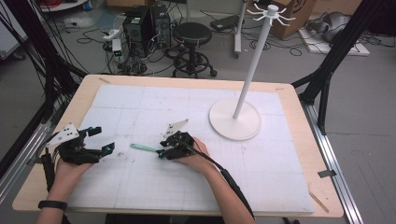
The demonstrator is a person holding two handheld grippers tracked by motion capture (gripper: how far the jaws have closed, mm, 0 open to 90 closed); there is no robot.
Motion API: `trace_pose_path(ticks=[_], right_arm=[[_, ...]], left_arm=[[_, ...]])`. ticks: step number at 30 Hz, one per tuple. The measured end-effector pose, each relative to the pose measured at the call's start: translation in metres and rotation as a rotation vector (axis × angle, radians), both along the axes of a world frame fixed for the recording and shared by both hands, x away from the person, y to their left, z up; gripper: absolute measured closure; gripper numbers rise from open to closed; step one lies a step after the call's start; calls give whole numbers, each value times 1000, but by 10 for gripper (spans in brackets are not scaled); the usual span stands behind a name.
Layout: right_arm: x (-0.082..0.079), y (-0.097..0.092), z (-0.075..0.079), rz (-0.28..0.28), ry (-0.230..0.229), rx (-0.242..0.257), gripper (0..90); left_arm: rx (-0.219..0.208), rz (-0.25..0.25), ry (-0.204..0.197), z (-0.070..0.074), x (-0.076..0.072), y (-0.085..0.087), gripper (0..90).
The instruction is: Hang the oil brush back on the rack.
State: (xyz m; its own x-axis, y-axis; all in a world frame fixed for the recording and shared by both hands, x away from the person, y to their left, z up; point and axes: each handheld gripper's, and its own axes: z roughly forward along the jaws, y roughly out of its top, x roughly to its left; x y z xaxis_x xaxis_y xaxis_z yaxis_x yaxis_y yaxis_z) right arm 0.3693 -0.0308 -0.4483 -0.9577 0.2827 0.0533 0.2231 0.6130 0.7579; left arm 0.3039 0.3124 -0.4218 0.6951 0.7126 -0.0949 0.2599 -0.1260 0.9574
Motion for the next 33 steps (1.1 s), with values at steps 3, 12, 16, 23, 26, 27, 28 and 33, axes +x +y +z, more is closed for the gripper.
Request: trace_pose_path(ticks=[3, 12, 16, 23, 26, 27, 28, 33], right_arm=[[-2, 2, 0, 0, -10, -17, 637], [-4, 3, 0, 7, -22, -25, 748], [-6, 4, 0, 4, -37, -35, 816], [-8, 6, 1, 2, -55, -52, 824], [-8, 6, 2, -1, -51, -50, 826], [-8, 6, 2, 1, -44, -46, 826], [-8, 5, 2, -4, -45, -46, 826], [-8, 5, 3, -4, -52, -48, 827]], left_arm=[[2, 0, 0, 0, 0, -1, 90], [8, -2, 2, -1, 0, -1, 90], [12, -2, 6, -1, -1, -2, 91], [11, -2, 8, -1, -1, -2, 90], [13, -1, 9, -2, -1, -2, 90], [15, -3, 9, -2, -1, -2, 91], [14, -2, 9, -2, -1, -1, 90], [13, -1, 10, -2, -1, -1, 90]])
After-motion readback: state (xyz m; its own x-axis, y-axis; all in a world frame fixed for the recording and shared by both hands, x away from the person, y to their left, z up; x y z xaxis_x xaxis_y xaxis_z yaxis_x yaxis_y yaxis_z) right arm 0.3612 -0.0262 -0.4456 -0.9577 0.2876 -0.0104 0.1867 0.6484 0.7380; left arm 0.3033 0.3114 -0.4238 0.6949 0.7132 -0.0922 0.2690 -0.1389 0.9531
